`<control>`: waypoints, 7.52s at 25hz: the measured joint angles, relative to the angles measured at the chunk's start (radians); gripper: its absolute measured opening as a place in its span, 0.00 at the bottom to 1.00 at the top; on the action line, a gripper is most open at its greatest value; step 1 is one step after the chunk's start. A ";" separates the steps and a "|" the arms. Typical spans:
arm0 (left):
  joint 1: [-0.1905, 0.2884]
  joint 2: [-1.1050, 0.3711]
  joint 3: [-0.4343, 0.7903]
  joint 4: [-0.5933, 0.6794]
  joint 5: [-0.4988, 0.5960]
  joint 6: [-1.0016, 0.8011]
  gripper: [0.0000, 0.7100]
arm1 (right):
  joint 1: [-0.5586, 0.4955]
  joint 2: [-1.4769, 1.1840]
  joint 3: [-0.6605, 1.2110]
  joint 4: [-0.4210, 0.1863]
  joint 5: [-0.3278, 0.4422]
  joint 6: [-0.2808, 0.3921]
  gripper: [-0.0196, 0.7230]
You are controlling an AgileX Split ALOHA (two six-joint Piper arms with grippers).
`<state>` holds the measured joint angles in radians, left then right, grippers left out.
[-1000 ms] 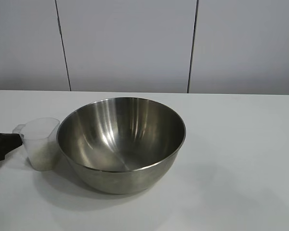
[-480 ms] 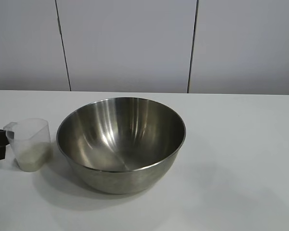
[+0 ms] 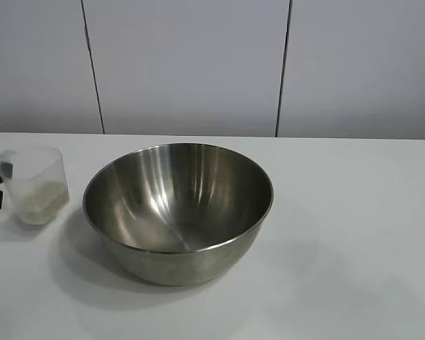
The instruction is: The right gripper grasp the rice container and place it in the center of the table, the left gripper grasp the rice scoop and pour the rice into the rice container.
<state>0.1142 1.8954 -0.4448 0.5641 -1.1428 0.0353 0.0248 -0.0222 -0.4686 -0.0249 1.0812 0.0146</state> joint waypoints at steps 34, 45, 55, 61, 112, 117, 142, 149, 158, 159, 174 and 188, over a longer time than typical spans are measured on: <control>-0.826 -0.180 -0.227 -0.768 0.384 2.487 0.01 | 0.000 0.000 0.000 0.000 0.001 0.000 0.58; -0.826 -0.178 -0.227 -0.843 0.363 2.299 0.01 | 0.000 0.000 0.000 0.000 0.000 0.000 0.58; -0.813 -0.178 -0.227 -1.029 0.162 1.245 0.01 | 0.000 0.000 0.000 0.000 0.000 0.000 0.58; -0.705 -0.187 -0.227 -1.018 0.185 0.832 0.01 | 0.000 0.000 0.000 0.000 0.000 0.000 0.58; 0.036 0.097 -0.020 -0.050 0.127 -0.068 0.28 | 0.000 0.000 0.000 0.003 0.000 0.000 0.58; 0.036 0.097 0.017 -0.067 0.135 -0.074 0.33 | 0.000 0.000 0.000 0.003 0.000 0.000 0.58; 0.219 -0.449 -0.230 0.103 0.540 -0.522 0.34 | 0.000 0.000 0.000 0.003 0.000 0.001 0.58; 0.094 -0.872 -0.243 0.184 0.858 -0.655 0.34 | 0.000 0.000 0.000 0.003 0.000 0.001 0.58; -0.320 -1.383 -0.243 0.011 1.507 -0.536 0.34 | 0.000 0.000 0.000 0.003 0.000 0.001 0.58; -0.371 -1.443 -0.244 -0.038 1.593 -0.461 0.34 | 0.000 0.000 0.000 0.003 0.000 0.001 0.58; -0.487 -1.745 -0.191 -0.578 2.407 -0.023 0.34 | 0.000 0.000 0.000 0.003 0.000 0.001 0.58; -0.487 -1.834 -0.063 -0.582 2.323 -0.035 0.34 | 0.000 0.000 0.000 0.003 0.000 0.001 0.58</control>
<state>-0.3732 0.0618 -0.5078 -0.0175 1.1806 0.0000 0.0248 -0.0222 -0.4686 -0.0221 1.0815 0.0154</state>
